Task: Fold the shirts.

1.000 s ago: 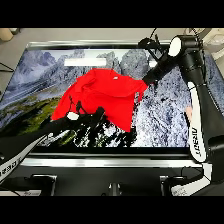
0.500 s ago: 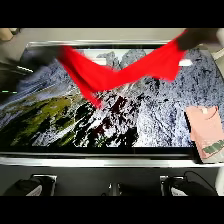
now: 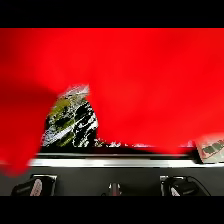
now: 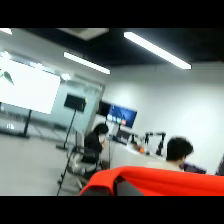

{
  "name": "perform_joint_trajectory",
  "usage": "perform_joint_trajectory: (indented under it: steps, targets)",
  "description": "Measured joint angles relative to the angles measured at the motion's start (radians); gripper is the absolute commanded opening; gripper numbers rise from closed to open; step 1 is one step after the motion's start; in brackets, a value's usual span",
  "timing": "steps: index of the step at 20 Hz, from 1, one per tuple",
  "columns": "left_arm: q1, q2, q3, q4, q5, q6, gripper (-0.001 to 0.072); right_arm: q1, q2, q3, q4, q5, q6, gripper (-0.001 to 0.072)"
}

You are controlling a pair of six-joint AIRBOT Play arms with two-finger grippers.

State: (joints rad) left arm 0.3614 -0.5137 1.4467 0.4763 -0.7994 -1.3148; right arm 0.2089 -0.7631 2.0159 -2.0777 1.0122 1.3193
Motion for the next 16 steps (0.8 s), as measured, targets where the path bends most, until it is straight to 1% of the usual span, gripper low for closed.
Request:
perform_joint_trajectory:
  steps: [2,5,8,10,12,13,16]
  targets:
    - [0.03,0.005,0.004,0.035,-0.08,-0.032,0.0022,0.0,0.011,0.0,-0.009,0.002,-0.027,0.0016]
    - [0.05,0.006,-0.006,0.151,-0.219,-0.076,0.0022,0.0,-0.026,0.0,-0.013,0.024,-0.049,0.0016]
    - [0.057,0.007,-0.084,0.24,-0.358,-0.114,0.0022,0.0,-0.112,0.0,-0.016,0.057,-0.065,0.0017]
    - [0.059,0.01,-0.175,0.27,-0.421,-0.143,0.0022,0.0,-0.209,-0.001,-0.013,0.09,-0.071,0.0017]
    - [0.06,0.01,-0.277,0.288,-0.441,-0.159,0.0022,0.0,-0.317,-0.001,-0.01,0.097,-0.061,0.0018]
    - [0.06,0.006,-0.328,0.292,-0.428,-0.163,0.0022,0.0,-0.377,-0.001,-0.007,0.089,-0.049,0.0018]
    - [0.059,-0.043,-0.467,0.303,-0.324,-0.169,0.0022,0.0,-0.565,-0.001,0.021,0.021,0.029,0.0018]
